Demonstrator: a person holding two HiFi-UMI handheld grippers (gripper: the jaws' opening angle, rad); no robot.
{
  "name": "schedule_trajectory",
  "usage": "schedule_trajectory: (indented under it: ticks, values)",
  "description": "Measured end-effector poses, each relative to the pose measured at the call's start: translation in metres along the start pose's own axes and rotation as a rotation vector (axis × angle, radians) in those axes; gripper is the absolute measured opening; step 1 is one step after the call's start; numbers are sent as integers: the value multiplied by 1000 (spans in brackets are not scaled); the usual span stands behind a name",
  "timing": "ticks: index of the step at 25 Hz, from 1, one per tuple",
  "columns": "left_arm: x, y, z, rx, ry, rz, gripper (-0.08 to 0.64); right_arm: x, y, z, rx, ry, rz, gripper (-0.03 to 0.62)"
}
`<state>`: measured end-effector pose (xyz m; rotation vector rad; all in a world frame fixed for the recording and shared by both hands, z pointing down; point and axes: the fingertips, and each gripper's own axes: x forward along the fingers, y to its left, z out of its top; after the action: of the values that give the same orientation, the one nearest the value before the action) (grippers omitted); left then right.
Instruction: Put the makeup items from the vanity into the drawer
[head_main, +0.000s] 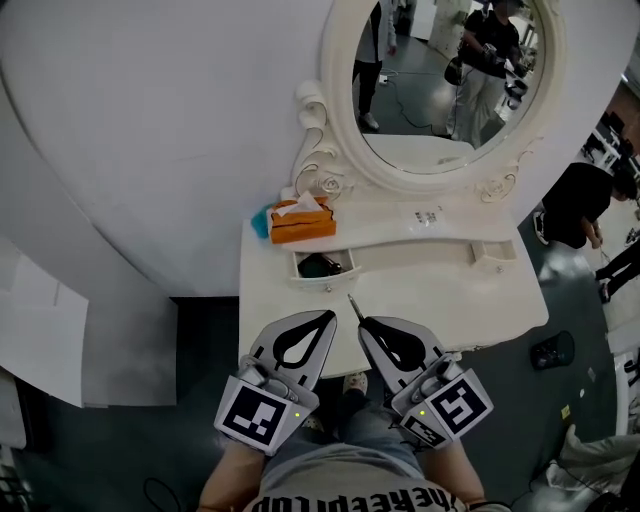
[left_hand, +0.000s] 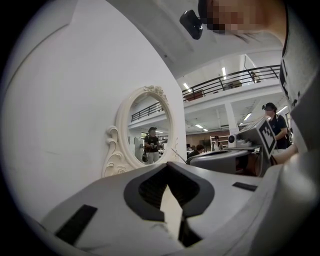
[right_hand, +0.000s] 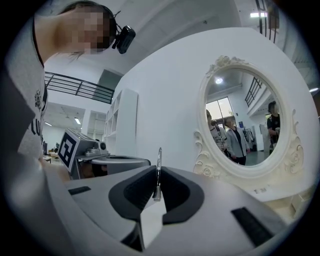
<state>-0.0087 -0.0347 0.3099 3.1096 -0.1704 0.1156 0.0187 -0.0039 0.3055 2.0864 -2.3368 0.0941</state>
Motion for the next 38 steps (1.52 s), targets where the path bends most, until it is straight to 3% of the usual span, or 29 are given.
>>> schedule_trajectory:
  ticks: [19, 38]
  values:
    - [51, 61, -2, -50, 27, 193, 20, 65, -79, -5, -4, 60, 157, 44]
    - [72, 99, -16, -99, 74, 416, 20, 125, -126, -50, -53, 208, 376, 44]
